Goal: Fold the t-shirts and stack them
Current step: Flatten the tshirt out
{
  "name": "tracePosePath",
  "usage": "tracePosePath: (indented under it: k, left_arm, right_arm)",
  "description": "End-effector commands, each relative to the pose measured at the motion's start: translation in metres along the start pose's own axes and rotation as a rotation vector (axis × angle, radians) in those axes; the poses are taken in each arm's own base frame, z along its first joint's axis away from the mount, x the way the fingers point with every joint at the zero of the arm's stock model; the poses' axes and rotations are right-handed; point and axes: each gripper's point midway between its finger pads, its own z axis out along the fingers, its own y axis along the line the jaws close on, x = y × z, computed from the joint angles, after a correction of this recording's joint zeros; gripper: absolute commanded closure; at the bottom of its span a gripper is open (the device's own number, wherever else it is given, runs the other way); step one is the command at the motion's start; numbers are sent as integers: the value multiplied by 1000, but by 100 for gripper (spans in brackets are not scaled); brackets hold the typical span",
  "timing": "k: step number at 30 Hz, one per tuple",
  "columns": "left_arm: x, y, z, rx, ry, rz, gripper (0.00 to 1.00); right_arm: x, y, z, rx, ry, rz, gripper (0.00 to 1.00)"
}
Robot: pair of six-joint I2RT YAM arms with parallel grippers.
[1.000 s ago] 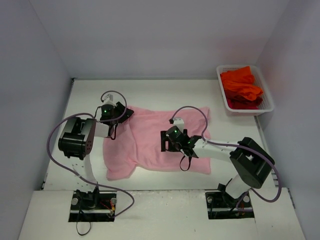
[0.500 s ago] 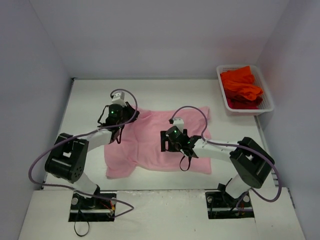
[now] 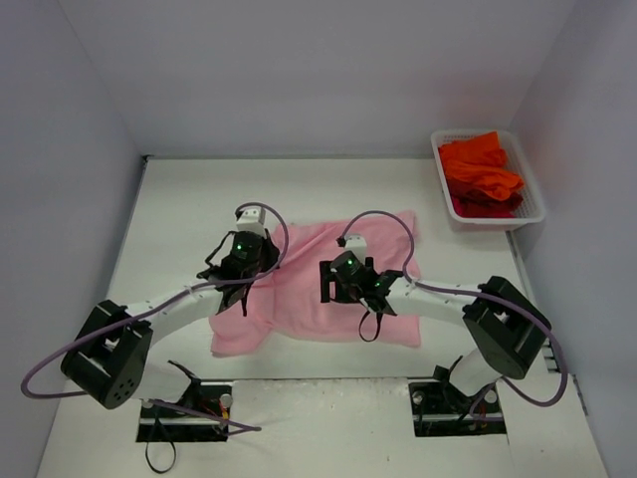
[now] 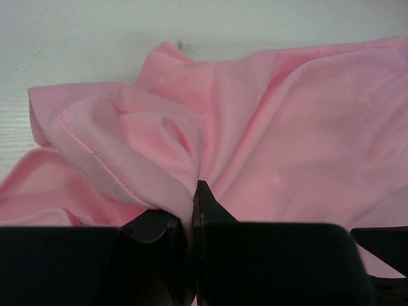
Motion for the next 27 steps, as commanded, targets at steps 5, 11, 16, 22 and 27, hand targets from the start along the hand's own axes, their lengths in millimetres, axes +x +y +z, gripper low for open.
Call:
tracePosePath:
  k: [5,11,16,22,27]
  left_arm:
    - [7,-4,-16,-25,-15,12,100]
    - [2,-10,-32,-22,-20,14,73]
    - [-48,-19,-51,-28,-142,7,44]
    - [-75,-22,-43,-78,-187,28,41]
    - [-79,-14,-22,-115,-180,14,41]
  right_arm:
    - [-33,12,-15,-16,-88,30,19]
    - [-29,13,-10,-11,-70,24,19]
    - [-27,11,-9,-6,-65,24,19]
    - [-22,9,-9,-2,-58,27,18]
    - [-20,5,-11,4,-60,25,18]
